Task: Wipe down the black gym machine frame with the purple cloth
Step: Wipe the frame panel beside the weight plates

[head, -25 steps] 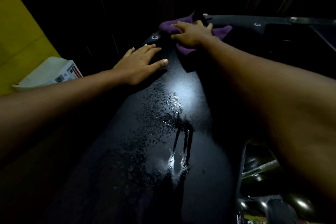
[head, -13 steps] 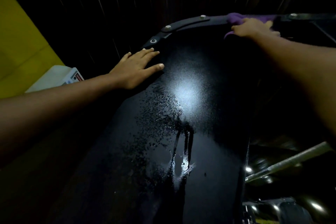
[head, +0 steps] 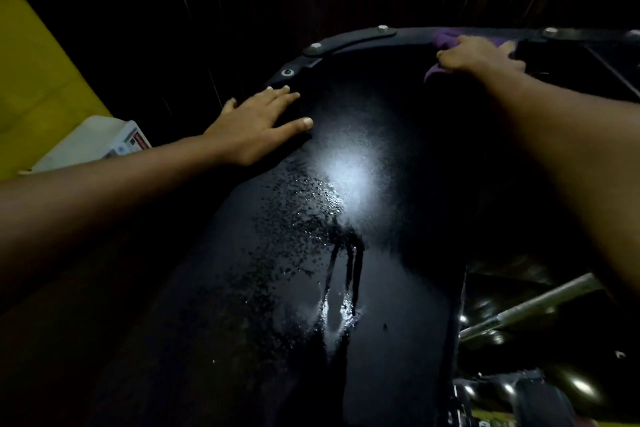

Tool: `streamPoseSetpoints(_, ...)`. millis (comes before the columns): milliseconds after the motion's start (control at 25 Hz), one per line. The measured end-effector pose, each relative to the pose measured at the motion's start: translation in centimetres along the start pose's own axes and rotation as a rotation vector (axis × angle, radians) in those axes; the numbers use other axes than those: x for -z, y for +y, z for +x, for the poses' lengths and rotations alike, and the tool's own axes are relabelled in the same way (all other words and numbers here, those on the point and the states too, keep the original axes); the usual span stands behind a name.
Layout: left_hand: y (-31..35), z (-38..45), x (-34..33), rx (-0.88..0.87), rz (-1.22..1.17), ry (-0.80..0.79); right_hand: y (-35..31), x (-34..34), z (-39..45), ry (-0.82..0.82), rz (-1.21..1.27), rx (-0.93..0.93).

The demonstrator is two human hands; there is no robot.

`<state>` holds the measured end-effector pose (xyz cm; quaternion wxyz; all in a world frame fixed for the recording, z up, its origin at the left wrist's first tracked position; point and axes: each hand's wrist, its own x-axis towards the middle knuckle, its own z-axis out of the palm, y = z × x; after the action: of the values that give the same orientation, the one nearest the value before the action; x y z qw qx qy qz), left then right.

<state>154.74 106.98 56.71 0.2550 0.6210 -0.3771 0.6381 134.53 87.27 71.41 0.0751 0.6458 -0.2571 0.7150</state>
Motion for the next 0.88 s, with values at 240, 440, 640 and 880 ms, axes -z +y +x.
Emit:
streamPoseSetpoints(240,-0.1,-0.4,0.0,-0.009,0.007,-0.015,-7.1,-1.8,-1.9,0.004,-0.095,0.229)
streamPoseSetpoints(440,-0.2,-0.2,0.1,0.010,-0.023,-0.033,-10.3,-2.6,-4.2,-0.107,-0.093,0.541)
streamPoseSetpoints(640,-0.3,-0.2,-0.1,-0.004,-0.023,-0.013,-5.8,-1.5,-2.2,-0.026,-0.045,0.245)
streamPoseSetpoints(880,-0.7,-0.6,-0.6,0.114,-0.028,0.206,-5.6,-1.8,-3.9,0.022,-0.119,0.203)
